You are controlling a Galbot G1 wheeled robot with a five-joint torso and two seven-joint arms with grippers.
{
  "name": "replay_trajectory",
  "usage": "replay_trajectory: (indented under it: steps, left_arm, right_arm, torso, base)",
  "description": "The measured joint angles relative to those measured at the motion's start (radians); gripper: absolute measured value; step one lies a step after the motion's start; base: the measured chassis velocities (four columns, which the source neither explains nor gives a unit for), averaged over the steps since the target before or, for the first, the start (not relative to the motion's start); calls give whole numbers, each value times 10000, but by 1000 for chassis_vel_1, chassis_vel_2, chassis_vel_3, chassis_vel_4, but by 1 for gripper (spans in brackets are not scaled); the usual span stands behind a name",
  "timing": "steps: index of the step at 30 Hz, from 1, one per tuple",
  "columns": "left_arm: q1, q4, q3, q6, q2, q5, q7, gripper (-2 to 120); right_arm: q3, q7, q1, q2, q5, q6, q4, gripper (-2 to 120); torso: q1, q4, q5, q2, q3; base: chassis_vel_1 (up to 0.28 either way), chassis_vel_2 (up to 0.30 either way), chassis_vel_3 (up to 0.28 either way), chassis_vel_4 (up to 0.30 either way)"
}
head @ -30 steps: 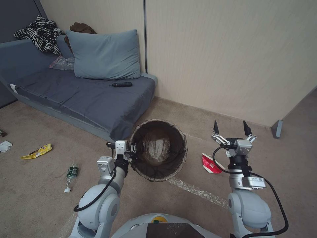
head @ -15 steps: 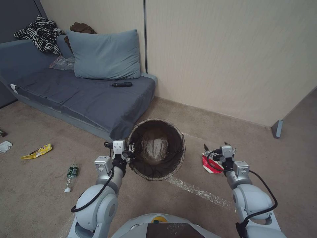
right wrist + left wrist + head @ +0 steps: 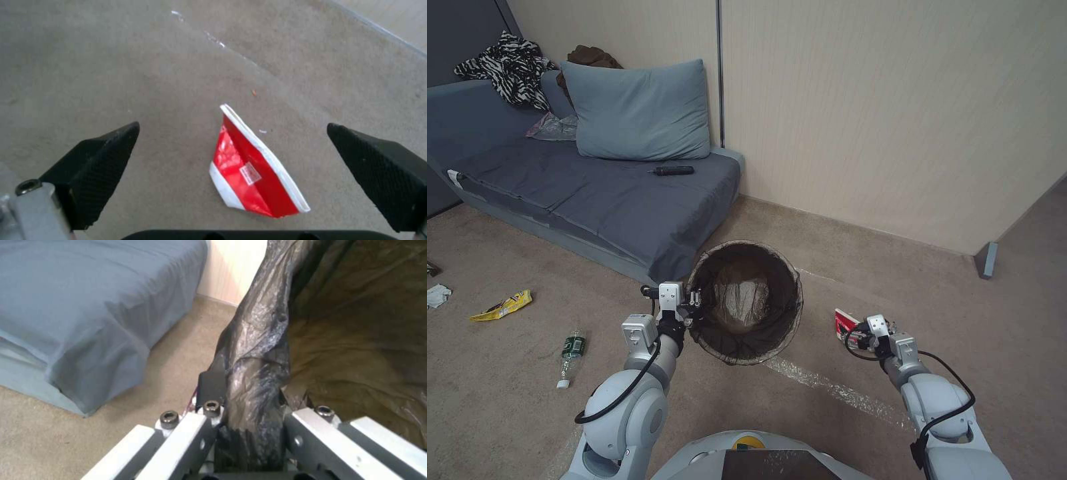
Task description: Pick up the trash bin, then pick up the garbage from the floor and place it into the trash bin.
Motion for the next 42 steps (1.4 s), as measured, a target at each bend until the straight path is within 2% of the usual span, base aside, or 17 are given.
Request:
replay_trajectory:
  steps: [16,31,39,42]
  left_arm:
    - [50,-75,-12,17,-8,48,-4,3]
    - [83,-82,-116,25,-31,56,-25,3]
    - [113,-77,-122,28,-58,79,-31,3]
    - [135,-67,-146,28,-71,85,-35,3]
  right_arm:
    - [-424,-394,907,-1094,-238,644,-1990,100]
    - [-770,-366,1860,-1099,-320,1091,-3923,100]
    - [-939,-318,2400,-836,-488,1439,-4820,100]
    - [-952,-309,2675,-778,-512,1608,-5327,96]
  torso:
    - [0,1,0,0,0]
    - [0,1,-1,0,0]
    - [0,1,-1,0,1]
    - [0,1,-1,0,0]
  base:
    - [0,0,0,0]
    - [0,0,0,0]
    - [0,0,0,0]
    - [0,0,0,0]
